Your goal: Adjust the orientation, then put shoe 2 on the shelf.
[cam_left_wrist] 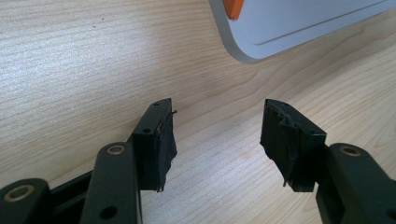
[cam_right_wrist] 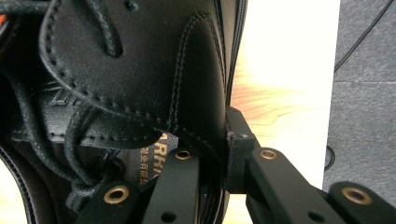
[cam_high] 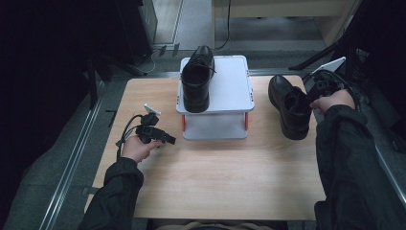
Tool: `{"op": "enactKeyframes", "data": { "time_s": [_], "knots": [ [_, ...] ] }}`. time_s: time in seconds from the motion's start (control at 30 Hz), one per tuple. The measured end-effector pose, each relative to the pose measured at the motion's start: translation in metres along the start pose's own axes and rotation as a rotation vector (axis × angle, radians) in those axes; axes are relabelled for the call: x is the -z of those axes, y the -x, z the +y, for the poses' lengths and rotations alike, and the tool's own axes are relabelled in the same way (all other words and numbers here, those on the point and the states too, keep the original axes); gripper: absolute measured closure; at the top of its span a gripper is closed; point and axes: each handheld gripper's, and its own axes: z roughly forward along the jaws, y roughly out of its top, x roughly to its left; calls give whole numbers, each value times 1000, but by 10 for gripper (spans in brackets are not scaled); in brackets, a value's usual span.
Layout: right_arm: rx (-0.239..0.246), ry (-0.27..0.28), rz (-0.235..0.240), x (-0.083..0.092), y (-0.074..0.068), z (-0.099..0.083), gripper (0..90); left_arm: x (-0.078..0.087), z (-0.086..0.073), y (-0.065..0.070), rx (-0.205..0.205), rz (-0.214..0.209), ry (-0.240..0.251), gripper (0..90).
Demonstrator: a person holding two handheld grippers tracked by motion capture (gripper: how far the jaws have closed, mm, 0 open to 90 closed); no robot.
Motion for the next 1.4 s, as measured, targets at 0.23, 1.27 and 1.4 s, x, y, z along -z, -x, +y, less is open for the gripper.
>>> {"op": "enactKeyframes", "data": {
  "time_s": [0.23, 1.27, 1.4],
  "knots": [
    [17, 23, -3, 32, -26, 12, 863, 1, 0, -1, 3, -4, -2, 440],
    [133, 51, -6, 78, -162, 42, 861, 2, -1, -2, 1, -16, 2, 440],
    [153, 39, -2, 67, -179, 44, 861, 1, -1, -3, -2, -20, 2, 440]
  ]
}}
